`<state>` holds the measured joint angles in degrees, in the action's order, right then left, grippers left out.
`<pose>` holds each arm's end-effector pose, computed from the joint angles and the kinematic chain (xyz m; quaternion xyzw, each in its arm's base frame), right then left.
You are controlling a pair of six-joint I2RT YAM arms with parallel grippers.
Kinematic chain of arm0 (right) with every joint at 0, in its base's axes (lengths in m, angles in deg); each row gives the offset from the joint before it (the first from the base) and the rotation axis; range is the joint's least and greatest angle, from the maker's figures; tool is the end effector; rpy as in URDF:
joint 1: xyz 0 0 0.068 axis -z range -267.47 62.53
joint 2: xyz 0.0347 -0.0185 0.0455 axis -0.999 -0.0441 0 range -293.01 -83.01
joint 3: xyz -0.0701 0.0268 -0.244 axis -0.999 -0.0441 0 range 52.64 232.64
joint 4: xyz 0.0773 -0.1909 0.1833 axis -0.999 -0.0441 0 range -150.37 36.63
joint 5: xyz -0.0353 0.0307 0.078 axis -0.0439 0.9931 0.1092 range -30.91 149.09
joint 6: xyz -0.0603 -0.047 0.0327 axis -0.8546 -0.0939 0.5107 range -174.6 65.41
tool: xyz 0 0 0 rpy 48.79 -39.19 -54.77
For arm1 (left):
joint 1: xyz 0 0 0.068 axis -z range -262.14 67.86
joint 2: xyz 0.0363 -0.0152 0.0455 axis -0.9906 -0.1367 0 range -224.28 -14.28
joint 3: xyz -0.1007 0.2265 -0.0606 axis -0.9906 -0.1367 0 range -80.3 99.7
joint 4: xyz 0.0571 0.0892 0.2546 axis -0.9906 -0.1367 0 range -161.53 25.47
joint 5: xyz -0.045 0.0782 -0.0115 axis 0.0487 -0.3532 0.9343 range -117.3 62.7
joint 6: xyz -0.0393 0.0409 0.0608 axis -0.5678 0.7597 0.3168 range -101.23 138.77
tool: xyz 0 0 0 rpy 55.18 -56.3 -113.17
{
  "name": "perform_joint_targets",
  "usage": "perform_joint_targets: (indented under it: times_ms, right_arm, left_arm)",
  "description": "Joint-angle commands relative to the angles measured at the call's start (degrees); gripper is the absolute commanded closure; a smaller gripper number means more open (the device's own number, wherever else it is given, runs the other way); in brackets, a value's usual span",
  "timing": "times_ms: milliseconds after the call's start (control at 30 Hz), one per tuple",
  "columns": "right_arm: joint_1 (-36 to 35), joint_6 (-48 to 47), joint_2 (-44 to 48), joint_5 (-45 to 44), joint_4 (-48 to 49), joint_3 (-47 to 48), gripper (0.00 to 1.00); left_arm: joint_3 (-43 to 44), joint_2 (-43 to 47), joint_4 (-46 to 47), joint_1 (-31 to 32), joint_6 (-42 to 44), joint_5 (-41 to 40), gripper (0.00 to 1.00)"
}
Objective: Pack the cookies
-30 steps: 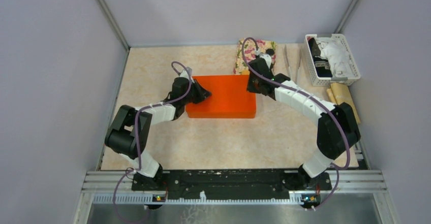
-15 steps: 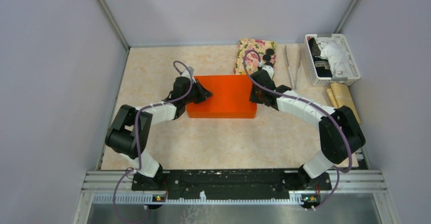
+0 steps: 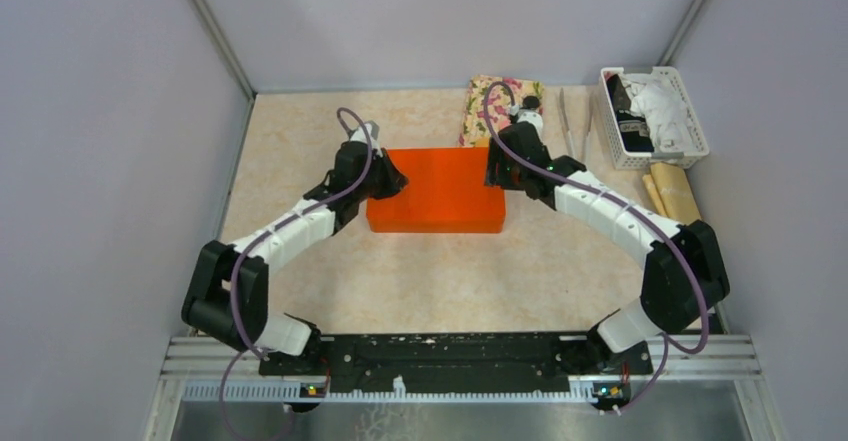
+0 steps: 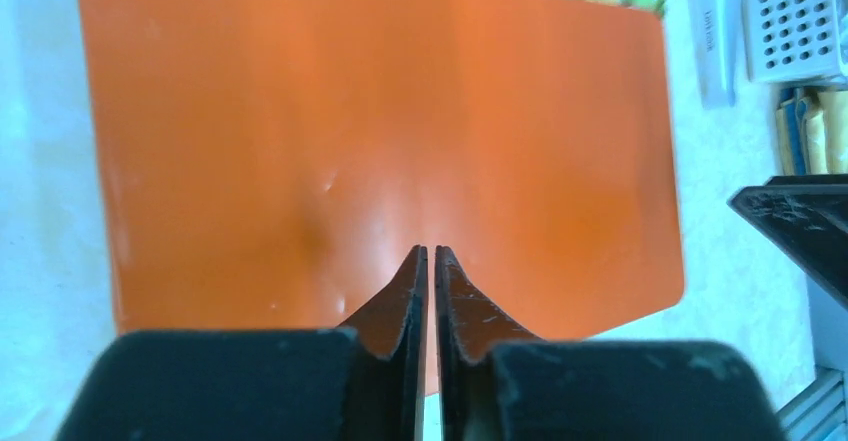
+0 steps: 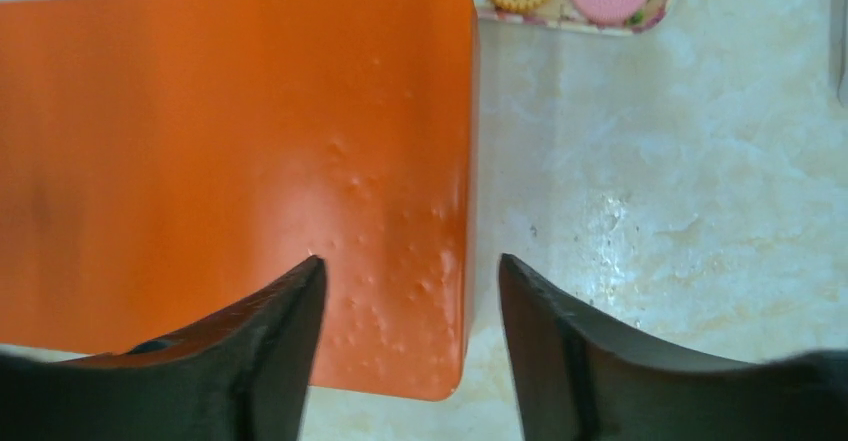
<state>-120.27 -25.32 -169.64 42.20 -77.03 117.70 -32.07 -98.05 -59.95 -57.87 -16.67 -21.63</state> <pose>0.3230 0.1830 0.2172 0.0278 0.9159 0.0779 0.3927 0.3302 -0.1568 0.1802 -0.0603 0.8674 -0.2823 0.4054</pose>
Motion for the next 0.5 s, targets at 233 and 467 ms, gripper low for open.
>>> perform_joint_targets:
  times_ms: [233, 467]
  right_arm:
    - [-0.1, -7.57, 3.48, -13.22, -5.7, 10.51, 0.01]
    - [-0.11, -17.94, 6.28, -23.87, -5.98, 12.41, 0.01]
  left_arm:
    - [12.29, 17.2, -13.81, 1.21, 11.03, -13.41, 0.01]
    - [13.85, 22.23, -20.65, 1.3, 9.87, -31.99, 0.01]
